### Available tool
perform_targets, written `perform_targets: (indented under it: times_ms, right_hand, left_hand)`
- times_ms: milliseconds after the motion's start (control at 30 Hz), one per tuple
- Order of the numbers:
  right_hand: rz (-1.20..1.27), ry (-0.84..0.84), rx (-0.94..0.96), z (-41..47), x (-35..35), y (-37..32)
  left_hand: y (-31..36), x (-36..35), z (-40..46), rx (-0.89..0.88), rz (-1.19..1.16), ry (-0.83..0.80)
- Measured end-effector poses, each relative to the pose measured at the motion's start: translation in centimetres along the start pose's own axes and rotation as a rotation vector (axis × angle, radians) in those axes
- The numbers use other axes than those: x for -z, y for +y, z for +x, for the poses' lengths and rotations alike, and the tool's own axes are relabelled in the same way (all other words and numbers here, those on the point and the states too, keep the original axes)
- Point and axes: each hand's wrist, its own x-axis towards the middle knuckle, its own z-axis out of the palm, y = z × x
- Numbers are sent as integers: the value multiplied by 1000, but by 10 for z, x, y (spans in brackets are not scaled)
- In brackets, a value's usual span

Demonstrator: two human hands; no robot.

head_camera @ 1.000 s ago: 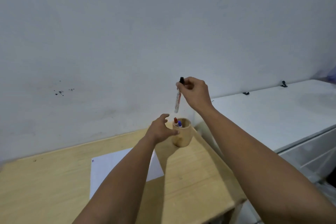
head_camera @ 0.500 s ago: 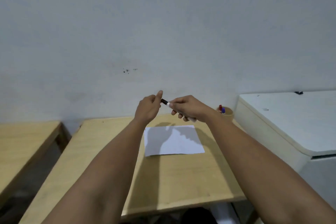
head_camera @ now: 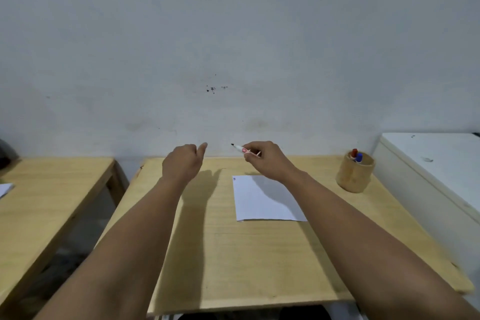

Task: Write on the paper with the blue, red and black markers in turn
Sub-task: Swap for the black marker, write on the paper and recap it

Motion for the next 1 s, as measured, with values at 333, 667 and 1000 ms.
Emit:
perform_targets:
  times_ms: [333, 667, 1000]
  right_hand:
    - [406, 177, -230, 10, -2, 31]
    - [1062, 214, -413, 6, 15, 6]
    - [624, 264, -311, 10, -18, 21]
  left_hand:
    - [-36, -58, -30, -195, 517, -163]
    - [-11, -42, -52, -419, 169, 54]
    - [0, -64, -89, -361, 114, -324]
